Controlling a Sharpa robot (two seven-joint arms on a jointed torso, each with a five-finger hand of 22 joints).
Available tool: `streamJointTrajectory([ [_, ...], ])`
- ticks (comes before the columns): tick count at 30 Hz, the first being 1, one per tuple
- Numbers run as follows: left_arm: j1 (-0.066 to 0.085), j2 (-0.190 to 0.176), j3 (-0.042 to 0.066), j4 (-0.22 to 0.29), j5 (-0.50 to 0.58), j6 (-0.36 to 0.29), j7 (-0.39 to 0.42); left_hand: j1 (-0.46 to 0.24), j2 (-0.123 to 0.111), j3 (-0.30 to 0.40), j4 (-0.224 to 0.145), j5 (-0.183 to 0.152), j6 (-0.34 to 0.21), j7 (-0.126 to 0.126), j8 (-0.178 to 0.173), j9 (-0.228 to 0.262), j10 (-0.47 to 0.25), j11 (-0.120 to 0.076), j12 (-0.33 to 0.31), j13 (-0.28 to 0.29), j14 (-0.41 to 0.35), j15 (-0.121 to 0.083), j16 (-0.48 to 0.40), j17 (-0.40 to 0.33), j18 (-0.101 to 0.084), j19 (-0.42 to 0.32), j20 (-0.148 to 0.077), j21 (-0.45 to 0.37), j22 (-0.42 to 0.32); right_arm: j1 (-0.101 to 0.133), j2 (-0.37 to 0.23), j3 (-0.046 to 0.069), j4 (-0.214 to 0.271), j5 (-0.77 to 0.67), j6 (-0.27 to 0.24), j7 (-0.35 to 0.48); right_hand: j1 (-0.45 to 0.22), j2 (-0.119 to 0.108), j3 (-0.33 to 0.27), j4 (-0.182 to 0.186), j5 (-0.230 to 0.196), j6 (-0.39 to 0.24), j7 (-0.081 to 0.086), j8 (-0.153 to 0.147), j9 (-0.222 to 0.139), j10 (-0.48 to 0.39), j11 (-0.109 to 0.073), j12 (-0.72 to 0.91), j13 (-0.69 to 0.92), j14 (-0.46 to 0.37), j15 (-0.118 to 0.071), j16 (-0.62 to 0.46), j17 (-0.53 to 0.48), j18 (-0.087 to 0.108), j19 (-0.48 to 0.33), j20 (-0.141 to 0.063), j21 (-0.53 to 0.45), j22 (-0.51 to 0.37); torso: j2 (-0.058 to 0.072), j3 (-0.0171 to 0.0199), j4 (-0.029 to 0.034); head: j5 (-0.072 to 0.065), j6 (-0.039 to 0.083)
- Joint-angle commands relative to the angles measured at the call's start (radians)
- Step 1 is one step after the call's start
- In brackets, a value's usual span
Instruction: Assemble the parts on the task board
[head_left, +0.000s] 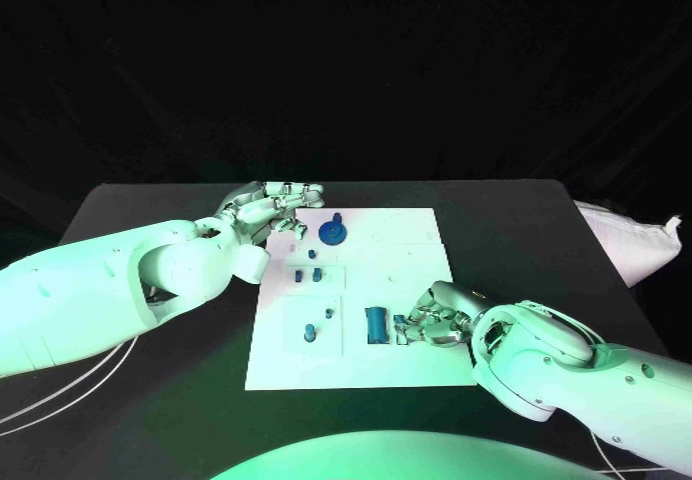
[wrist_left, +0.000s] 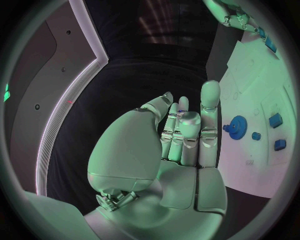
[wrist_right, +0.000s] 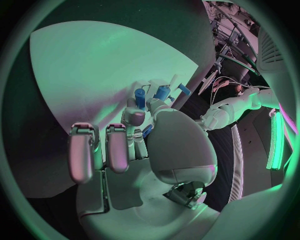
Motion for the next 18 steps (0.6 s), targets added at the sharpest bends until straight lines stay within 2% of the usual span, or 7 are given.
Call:
streamJointTrajectory([
  [1,0.000,0.000,0.001,0.003,-0.001,0.019,0.002,0.006,0.004,-0.001,-0.007,0.005,-0.006,0.001,0.005,0.001,-0.005,0.001,0.002,0.001,-0.007,-0.003,-0.001,-0.001,0.017,-0.008,0.002,-0.005,-0.002,-0.001,0.004,-0.001,0.008,-0.022,0.024,0.003,-0.020,0.003,-0.019,0.001,-0.017,0.008,-0.001,-0.005,0.002,0.010,0.000,0.009,0.005,0.064,-0.006,0.007,0.034,-0.010,0.019,-0.005,0.006,0.086,0.000,-0.0001,0.0007,-0.001,0.000],
  [7,0.000,0.000,0.001,0.003,-0.002,0.021,0.001,0.006,0.004,-0.001,-0.007,0.005,-0.006,0.001,0.005,0.001,-0.005,0.001,0.003,0.001,-0.007,-0.003,-0.001,-0.001,0.017,-0.008,0.002,-0.006,-0.002,-0.001,0.002,-0.001,0.020,-0.034,0.020,0.004,-0.068,0.025,-0.063,0.003,-0.030,0.013,-0.005,-0.006,0.005,0.015,-0.002,0.019,0.016,0.065,-0.007,0.012,0.043,-0.011,0.022,-0.005,0.010,0.093,0.000,0.0006,0.0008,-0.001,0.000],
  [12,0.000,-0.001,0.001,0.003,-0.002,0.022,0.001,0.006,0.004,-0.001,-0.007,0.005,-0.006,0.001,0.005,0.001,-0.005,0.001,0.003,0.001,-0.007,-0.003,-0.001,-0.001,0.017,-0.008,0.002,-0.006,-0.002,-0.001,-0.006,-0.001,0.033,-0.050,0.012,0.004,-0.108,0.039,-0.108,0.003,-0.082,0.016,-0.006,-0.008,0.009,0.017,-0.003,0.021,0.022,0.065,-0.008,0.014,0.047,-0.012,0.023,-0.006,0.012,0.096,0.000,0.0012,-0.0006,0.000,-0.001],
  [18,0.000,-0.003,0.001,0.003,-0.002,0.022,0.000,0.006,0.004,-0.001,-0.007,0.005,-0.006,0.001,0.005,0.001,-0.005,0.001,0.003,0.001,-0.007,-0.003,-0.001,-0.001,0.017,-0.008,0.002,-0.006,-0.002,-0.001,-0.027,0.000,0.052,-0.068,0.005,0.003,-0.111,0.041,-0.113,0.003,-0.086,0.017,-0.006,-0.008,0.009,0.017,-0.003,0.021,0.022,0.066,-0.008,0.015,0.048,-0.012,0.023,-0.006,0.012,0.096,0.000,0.0009,-0.0005,0.001,-0.001],
])
